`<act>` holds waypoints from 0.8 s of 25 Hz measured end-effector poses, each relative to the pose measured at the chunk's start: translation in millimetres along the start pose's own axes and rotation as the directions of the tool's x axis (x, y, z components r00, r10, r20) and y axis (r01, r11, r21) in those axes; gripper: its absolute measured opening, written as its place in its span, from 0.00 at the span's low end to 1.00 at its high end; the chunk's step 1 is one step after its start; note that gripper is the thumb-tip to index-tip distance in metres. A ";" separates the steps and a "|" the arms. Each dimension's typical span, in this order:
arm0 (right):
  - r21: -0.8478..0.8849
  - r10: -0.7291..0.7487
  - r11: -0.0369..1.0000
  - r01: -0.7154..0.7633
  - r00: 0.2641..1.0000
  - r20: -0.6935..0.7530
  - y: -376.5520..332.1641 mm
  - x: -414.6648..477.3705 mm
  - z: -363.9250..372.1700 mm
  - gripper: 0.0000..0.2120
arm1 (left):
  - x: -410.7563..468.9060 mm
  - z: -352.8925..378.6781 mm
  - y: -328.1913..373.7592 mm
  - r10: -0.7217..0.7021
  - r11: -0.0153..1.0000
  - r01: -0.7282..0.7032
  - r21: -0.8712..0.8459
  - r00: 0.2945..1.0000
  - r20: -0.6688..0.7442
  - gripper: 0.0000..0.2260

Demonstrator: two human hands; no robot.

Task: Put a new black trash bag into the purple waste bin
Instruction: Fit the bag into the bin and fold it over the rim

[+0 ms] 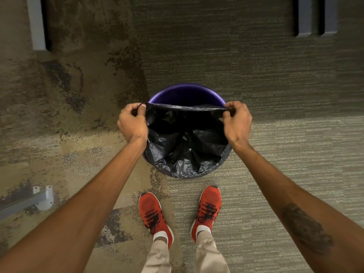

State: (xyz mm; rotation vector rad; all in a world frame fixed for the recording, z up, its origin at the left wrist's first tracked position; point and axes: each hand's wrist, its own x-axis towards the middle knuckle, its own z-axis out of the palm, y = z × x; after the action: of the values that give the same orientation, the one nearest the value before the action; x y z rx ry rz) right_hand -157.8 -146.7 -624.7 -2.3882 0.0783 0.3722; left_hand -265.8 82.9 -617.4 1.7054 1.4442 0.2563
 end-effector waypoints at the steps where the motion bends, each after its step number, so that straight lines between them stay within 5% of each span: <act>1: -0.007 -0.030 1.000 0.030 0.999 0.029 -3.1 -0.5 0.9 0.12 | -0.1 2.8 1.4 0.019 1.000 -0.019 0.010 1.000 0.015 0.06; 6: -0.155 -0.167 0.967 0.201 0.963 0.210 -3.1 7.2 9.7 0.20 | 6.5 15.0 11.4 0.123 0.990 -0.127 0.053 0.990 0.068 0.02; 13: -0.013 -0.162 0.986 0.165 0.978 0.131 1.7 27.8 4.4 0.16 | 6.5 25.6 13.9 0.264 0.958 -0.287 0.029 0.913 0.312 0.07; 17: 0.011 -0.194 0.981 0.195 0.964 0.182 1.1 31.5 -3.1 0.18 | 6.6 15.0 -1.9 0.387 0.860 -0.503 0.084 0.750 0.536 0.28; 20: 0.020 -0.191 0.982 0.190 0.961 0.199 2.5 31.0 -5.4 0.21 | 5.5 21.9 -5.1 0.395 0.783 -0.578 0.231 0.748 0.534 0.36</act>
State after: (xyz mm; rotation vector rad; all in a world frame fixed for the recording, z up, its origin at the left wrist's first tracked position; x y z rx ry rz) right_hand -127.3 -150.7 -631.3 -2.3196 -0.2421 0.5166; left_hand -253.6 77.2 -636.3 2.2764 0.6833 -0.1665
